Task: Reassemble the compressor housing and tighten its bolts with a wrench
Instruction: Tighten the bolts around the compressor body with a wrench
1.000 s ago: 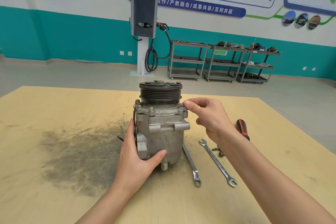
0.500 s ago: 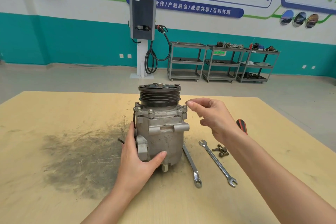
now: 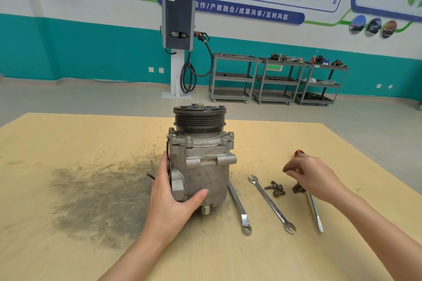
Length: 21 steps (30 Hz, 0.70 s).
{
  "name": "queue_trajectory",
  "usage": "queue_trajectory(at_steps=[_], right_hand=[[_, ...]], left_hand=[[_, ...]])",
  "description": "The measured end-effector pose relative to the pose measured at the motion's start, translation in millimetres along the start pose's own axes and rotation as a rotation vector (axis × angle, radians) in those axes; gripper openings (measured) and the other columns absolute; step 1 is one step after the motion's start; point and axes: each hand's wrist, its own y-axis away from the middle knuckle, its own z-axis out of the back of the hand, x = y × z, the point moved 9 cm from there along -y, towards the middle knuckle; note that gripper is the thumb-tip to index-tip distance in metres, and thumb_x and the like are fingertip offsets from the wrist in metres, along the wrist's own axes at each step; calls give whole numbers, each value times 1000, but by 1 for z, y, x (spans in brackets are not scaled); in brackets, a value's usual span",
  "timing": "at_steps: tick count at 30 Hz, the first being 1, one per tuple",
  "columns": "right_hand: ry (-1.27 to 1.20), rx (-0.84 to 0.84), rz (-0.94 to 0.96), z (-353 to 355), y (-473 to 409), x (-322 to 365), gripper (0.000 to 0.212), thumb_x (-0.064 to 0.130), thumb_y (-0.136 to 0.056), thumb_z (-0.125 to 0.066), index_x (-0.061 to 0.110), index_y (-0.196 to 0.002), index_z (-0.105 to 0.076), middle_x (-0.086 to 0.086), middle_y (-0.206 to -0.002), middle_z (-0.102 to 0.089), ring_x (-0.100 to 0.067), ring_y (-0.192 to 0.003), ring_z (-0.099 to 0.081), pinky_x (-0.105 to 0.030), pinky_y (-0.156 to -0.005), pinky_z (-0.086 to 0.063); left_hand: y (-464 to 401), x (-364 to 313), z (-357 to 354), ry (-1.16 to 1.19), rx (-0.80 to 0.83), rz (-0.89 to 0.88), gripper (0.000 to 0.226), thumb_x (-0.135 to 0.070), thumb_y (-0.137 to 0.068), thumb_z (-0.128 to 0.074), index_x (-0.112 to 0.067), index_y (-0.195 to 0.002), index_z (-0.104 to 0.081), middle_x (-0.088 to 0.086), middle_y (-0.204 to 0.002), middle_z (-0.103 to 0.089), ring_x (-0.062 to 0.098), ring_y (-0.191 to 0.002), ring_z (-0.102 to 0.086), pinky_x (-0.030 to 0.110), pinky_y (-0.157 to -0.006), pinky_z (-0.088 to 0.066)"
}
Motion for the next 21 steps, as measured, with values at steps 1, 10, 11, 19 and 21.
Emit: queue_trajectory(at_steps=[1,10,11,19,21], right_hand=[[41,20,1,-1,0,-4,13,23,-94,-60,28,-94,-71,11,-95,-58,-12,-88,-54,-34,-76,-50],[-59,140,152,-17,10,10,12,24,-90,-66,33,-98,-68,14,-92,-56,-2,-80,-53,-15,-69,-38],[-73,137,169,-19,11,14,13,24,-90,-66,34,-99,-67,15,-92,-54,-2,-80,-52,-15,-69,-38],[-16,44,137,-11,3,9,23,13,-98,-49,30,-93,-63,8,-98,-53,-14,-88,-52,-32,-76,-48],[-68,70,151,-16,6,13,26,11,-97,-47,33,-87,-58,10,-94,-53,-13,-85,-52,-33,-77,-48]], left_hand=[[0,0,0,1,1,0,114,-46,-66,-84,-58,-146,-4,-31,-151,-27,3,-143,-25,39,-117,-27],[-1,1,-1,4,9,12,116,-44,-67,-86,-49,-152,-7,-24,-154,-29,4,-144,-27,44,-118,-29],[-1,1,-1,6,8,13,116,-45,-67,-85,-49,-152,-7,-24,-154,-29,4,-144,-27,44,-118,-29],[0,-3,1,-6,-5,-8,112,-41,-68,-86,-59,-143,-5,-25,-154,-29,1,-143,-26,38,-118,-27],[0,-4,2,-12,-8,-17,112,-40,-68,-86,-61,-142,-5,-29,-151,-28,0,-143,-25,35,-117,-26]])
